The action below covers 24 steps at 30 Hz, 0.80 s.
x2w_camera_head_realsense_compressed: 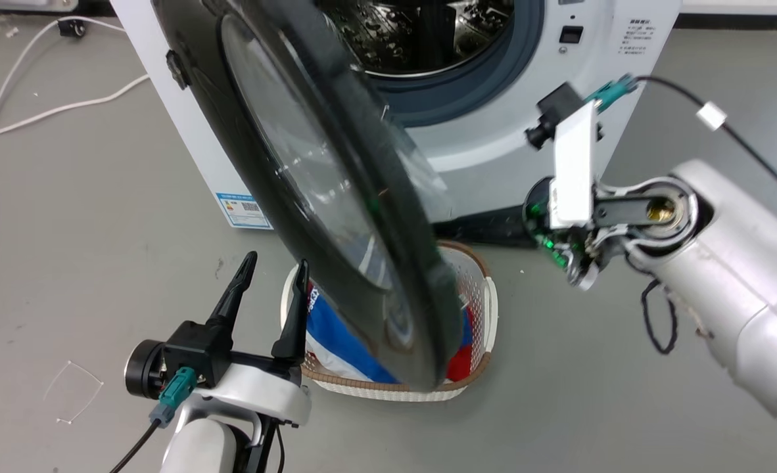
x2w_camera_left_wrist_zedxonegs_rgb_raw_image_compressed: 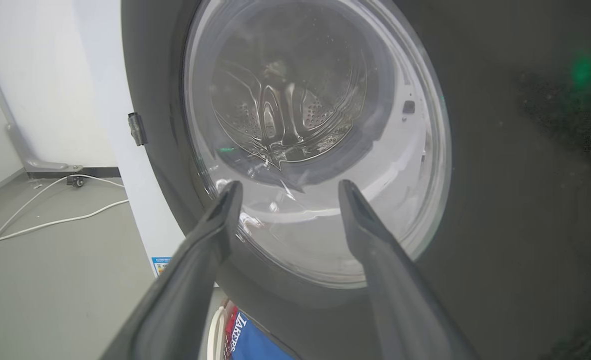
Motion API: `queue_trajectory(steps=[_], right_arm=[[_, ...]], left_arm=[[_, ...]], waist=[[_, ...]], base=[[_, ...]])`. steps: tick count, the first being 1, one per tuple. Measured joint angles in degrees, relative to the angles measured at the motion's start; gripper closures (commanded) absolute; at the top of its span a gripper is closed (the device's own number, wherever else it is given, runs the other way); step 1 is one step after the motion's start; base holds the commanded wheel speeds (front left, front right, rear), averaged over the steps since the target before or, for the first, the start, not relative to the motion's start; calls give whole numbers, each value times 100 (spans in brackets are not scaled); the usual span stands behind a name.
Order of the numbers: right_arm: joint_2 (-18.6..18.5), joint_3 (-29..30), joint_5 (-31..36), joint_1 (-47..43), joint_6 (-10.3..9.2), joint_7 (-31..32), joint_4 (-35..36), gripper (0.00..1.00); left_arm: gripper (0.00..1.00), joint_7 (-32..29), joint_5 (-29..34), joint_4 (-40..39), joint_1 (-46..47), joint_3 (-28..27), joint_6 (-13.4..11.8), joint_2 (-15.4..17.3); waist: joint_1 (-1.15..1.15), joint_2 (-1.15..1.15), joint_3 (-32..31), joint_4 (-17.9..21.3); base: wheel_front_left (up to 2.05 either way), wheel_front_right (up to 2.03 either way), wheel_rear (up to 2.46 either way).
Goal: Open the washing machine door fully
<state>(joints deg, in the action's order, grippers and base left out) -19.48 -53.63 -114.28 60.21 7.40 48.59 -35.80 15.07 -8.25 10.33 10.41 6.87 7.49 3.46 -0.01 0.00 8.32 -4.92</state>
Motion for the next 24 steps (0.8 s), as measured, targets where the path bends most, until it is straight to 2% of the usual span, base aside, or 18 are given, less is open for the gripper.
queue_trajectory(steps=[7, 10, 17, 21, 24], right_arm=[[7, -379, -227, -357, 0, -432, 692, 100], [-79, -410, -257, -457, 0, -808, 951, 100], [-430, 85, -194, -1060, 1, -2331, 1581, 100], [-727, 570, 1, -1740, 1, -3488, 2037, 100], [-900, 886, -1, -2430, 1, -4080, 2505, 100]], left_arm=[[0, 0, -7, 31, -83, 19, 0, -12], [0, 0, -8, 34, -131, 14, 0, -15], [0, 0, -7, 77, -209, -12, 0, -20], [0, 0, -4, 114, -338, -35, 0, -20], [0, 0, 0, 121, -416, -93, 1, -20]], waist=[[0, 0, -171, -117], [0, 0, -219, -145], [0, 0, -345, -105], [0, 0, -458, -17], [0, 0, -540, 73]], base=[[0, 0, 0], [0, 0, 0], [0, 0, 0], [0, 0, 0], [0, 0, 0]])
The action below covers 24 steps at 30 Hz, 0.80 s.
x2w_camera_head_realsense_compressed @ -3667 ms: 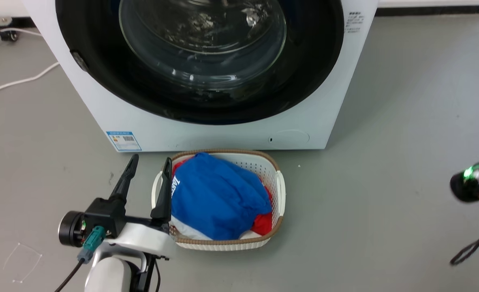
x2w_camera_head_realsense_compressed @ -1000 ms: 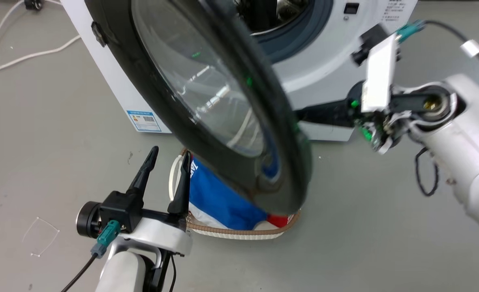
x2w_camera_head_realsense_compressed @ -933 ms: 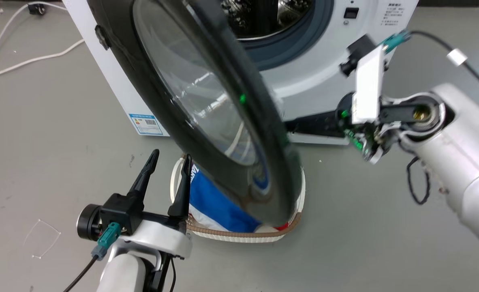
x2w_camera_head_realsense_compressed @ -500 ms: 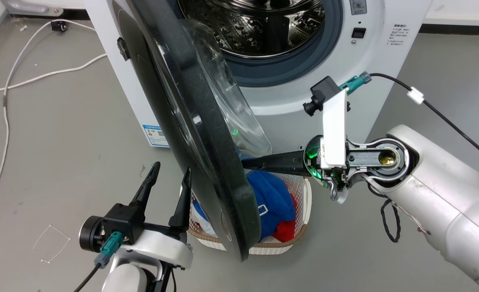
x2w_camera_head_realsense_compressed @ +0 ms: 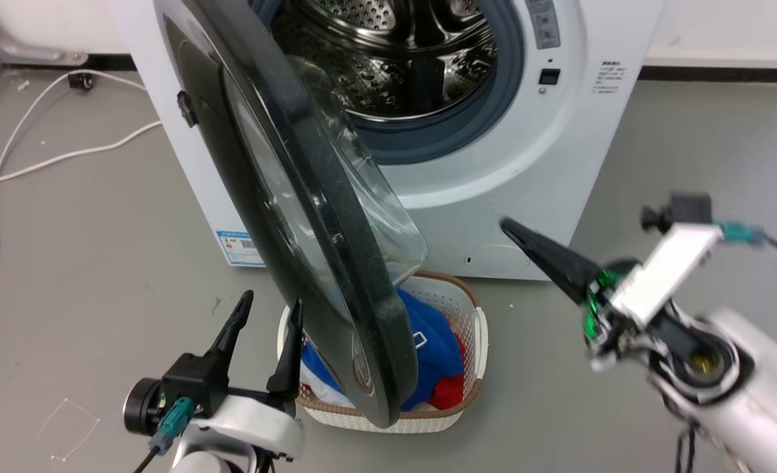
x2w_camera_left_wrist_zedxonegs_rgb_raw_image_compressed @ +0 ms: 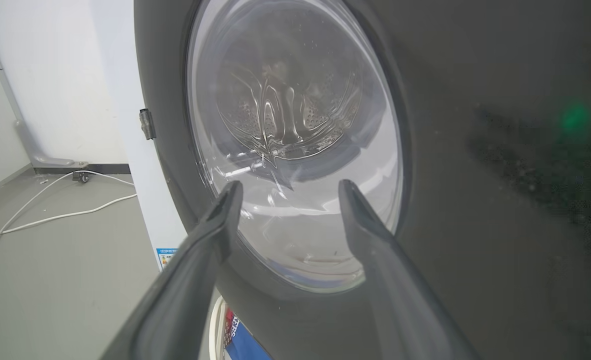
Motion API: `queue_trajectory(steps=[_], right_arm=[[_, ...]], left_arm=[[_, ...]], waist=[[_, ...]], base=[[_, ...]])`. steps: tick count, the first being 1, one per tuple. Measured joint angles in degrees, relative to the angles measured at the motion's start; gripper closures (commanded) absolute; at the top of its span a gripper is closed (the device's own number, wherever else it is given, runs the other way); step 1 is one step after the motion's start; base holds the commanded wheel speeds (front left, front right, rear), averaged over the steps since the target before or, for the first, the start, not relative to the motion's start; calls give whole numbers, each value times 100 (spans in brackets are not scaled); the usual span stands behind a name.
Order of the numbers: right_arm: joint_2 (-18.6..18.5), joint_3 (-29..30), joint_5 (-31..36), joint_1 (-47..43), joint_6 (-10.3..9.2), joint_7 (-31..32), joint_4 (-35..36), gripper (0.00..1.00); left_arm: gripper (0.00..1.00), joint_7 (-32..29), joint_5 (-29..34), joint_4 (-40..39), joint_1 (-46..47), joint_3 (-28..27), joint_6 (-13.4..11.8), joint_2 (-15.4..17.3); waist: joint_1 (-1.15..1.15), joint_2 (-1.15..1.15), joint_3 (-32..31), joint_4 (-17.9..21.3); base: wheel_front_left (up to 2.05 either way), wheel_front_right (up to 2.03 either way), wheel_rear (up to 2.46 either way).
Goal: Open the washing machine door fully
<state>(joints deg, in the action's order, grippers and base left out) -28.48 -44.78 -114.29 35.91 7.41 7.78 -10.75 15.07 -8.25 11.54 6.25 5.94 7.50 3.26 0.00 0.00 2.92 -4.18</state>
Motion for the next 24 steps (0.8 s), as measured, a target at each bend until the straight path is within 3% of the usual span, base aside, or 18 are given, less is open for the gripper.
queue_trajectory(steps=[7, 10, 11, 12, 17, 21, 24], right_arm=[[-476, 459, 324, -1634, 0, -1345, 749, 99], [-563, 502, 612, -2162, 0, -1885, 864, 33], [-557, 501, 698, -2302, 0, -1993, 873, 4], [-534, 525, 784, -2438, 0, -2092, 867, 0], [-363, 961, 1758, -2765, 1, -2270, 310, 0], [26, 2179, 3651, -2854, 0, -2285, -433, 0], [503, 3111, 5308, -2987, 0, -2285, -588, 0]], left_arm=[[0, 0, 0, 48, -246, -101, 0, -2], [0, 0, 1, 57, -304, -122, -1, -2], [0, 0, 1, 59, -328, -125, 0, -3], [0, 0, 1, 62, -352, -137, -1, -3], [0, 0, -1, 68, -374, -165, -1, -5], [0, 0, -9, 64, -397, -200, 0, -7], [0, 0, -51, 47, -399, -248, -1, -12]], waist=[[0, 0, -201, 194], [0, 0, -254, 247], [-1, 0, -267, 263], [0, 0, -276, 279], [0, 0, -307, 353], [0, 0, -327, 393], [0, 0, -323, 402]], base=[[0, 0, 0], [0, 0, 0], [0, 0, 0], [0, 0, 0], [0, 0, 0], [0, 0, 0], [0, 0, 0]])
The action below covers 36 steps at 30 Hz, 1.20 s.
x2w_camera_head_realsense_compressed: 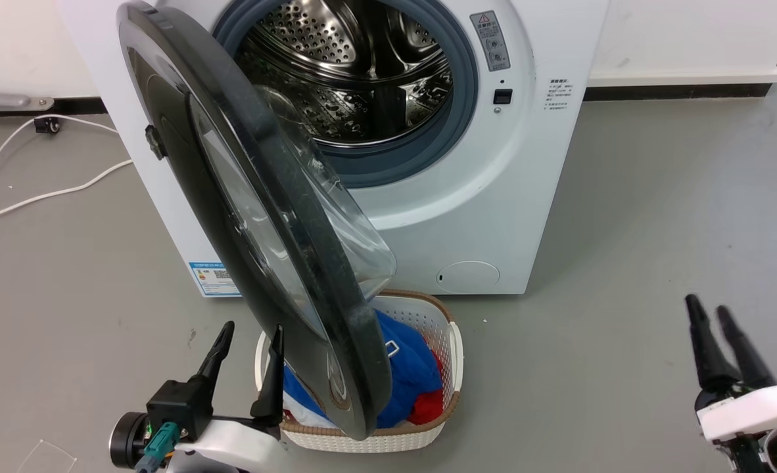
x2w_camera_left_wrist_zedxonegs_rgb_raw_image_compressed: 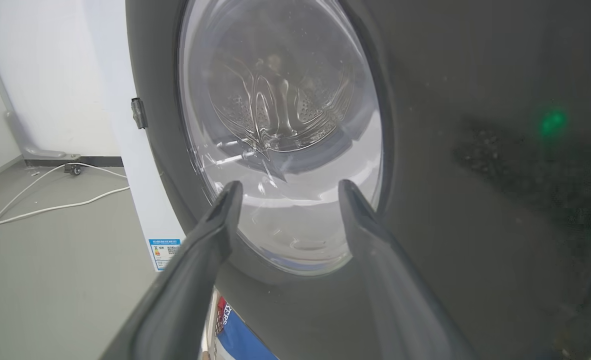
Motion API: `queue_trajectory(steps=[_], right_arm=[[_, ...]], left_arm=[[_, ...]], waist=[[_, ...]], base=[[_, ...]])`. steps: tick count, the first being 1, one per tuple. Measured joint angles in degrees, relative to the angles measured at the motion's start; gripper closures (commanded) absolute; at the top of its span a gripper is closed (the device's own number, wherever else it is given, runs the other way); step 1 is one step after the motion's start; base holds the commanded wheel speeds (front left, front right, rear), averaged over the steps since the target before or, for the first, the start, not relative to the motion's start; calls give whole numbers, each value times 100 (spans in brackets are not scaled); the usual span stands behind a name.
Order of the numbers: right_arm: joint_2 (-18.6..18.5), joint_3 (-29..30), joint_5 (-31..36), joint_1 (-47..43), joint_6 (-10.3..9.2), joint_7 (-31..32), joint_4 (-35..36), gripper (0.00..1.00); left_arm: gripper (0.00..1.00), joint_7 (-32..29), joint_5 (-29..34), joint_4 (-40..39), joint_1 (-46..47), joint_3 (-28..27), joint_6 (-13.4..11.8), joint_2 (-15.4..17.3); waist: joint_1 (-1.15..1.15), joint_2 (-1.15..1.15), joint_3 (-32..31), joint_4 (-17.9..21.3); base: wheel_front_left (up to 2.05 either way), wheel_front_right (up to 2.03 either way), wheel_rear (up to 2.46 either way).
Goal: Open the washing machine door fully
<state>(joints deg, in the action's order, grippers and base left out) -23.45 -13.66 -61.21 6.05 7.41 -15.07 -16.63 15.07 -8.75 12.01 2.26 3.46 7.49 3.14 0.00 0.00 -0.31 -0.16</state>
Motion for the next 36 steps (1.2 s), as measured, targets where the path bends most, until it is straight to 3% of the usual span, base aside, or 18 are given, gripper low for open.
queue_trajectory(steps=[6, 9, 13, 18, 34, 35, 36], right_arm=[[1036, 1350, 3301, -418, 3, 5, 750, 0], [1502, 1625, 4446, -661, 9, 314, 1338, 0], [1845, 1603, 5391, -1036, 9, 716, 1945, 0], [1997, 1491, 5753, -1333, 9, 903, 2162, 0], [2041, 1492, 5528, -1305, 9, 794, 1984, 0], [2041, 1489, 5527, -1305, 9, 779, 1986, 0], [2042, 1489, 5521, -1304, 9, 779, 1987, 0]], left_arm=[[0, 0, 16, -13, 2, -63, -15, -7], [0, 0, 47, -9, 4, -112, -15, -5], [0, 0, 59, 3, 13, -152, -15, -8], [0, 0, 96, 25, 16, -159, -15, -9], [0, 0, 148, 119, 29, -107, -42, -12], [51, 0, 147, 122, 29, -105, -42, -12], [78, 0, 142, 120, 30, -109, -43, -13]], waist=[[0, 0, 38, 32], [0, 0, 58, 52], [0, 0, 70, 64], [0, 0, 52, 75], [0, 0, 55, 51], [0, 0, 55, 51], [0, 0, 53, 52]], base=[[0, 0, 0], [0, 0, 0], [0, 0, 0], [0, 0, 0], [0, 0, 0], [0, 0, 0], [0, 0, 0]])
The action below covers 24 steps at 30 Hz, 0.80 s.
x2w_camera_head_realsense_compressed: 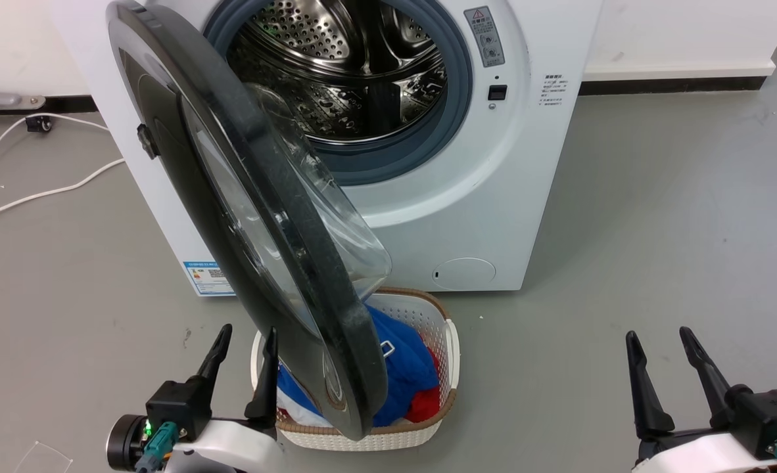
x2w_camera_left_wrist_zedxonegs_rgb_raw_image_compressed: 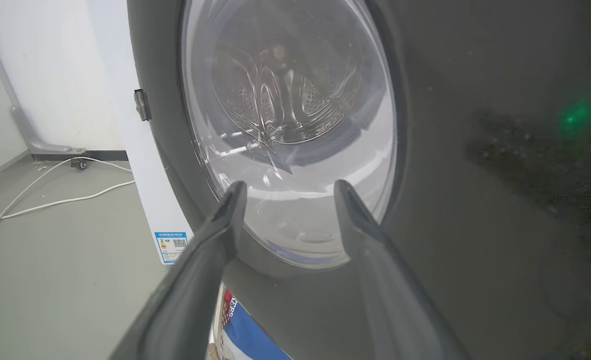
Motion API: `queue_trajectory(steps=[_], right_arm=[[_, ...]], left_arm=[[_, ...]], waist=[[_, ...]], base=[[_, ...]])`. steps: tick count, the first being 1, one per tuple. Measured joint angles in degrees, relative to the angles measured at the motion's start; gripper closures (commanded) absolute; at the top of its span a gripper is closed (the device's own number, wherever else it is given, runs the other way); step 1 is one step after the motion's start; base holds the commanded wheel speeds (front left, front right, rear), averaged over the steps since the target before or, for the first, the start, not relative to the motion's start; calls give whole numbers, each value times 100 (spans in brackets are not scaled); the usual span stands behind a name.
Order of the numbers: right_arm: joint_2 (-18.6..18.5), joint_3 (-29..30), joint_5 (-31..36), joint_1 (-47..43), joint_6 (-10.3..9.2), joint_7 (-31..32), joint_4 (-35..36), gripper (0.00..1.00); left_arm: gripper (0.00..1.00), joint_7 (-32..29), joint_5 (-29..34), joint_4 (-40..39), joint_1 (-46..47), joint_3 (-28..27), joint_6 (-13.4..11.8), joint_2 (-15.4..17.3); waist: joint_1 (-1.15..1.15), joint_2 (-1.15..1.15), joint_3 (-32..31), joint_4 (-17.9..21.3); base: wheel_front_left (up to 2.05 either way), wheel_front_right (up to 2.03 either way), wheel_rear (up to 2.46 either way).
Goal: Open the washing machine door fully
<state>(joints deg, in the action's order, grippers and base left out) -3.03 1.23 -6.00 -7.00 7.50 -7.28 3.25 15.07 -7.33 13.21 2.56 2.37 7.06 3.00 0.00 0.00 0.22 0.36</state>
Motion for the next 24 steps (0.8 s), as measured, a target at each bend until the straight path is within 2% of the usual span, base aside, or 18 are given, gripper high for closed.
queue_trajectory(steps=[1, 8, 12, 20, 24], right_arm=[[0, -7, 0, -1, 0, 0, 1, 0], [0, -12, -53, -3, 0, 5, 32, 0], [1, -1, -53, -8, 0, 25, 59, 0], [2, 56, -65, -44, 0, 59, 94, 0], [2, 111, -58, -53, 0, 81, 119, 0]], left_arm=[[100, 0, -43, 18, 0, 3, 0, 1], [100, 0, -111, 35, 2, -41, -5, -2], [100, 0, -168, -237, 96, -215, -52, 4], [100, 1, -104, -1438, 488, -442, -160, 192], [100, -32, -8, -2257, 758, -377, -210, 224]], waist=[[0, 0, -3, 1], [0, 0, -21, -15], [0, 0, -31, -46], [0, 0, -79, -152], [0, 0, -86, -196]], base=[[0, 0, 0], [0, 0, 0], [0, 0, 0], [0, 0, 0], [0, 0, 0]])
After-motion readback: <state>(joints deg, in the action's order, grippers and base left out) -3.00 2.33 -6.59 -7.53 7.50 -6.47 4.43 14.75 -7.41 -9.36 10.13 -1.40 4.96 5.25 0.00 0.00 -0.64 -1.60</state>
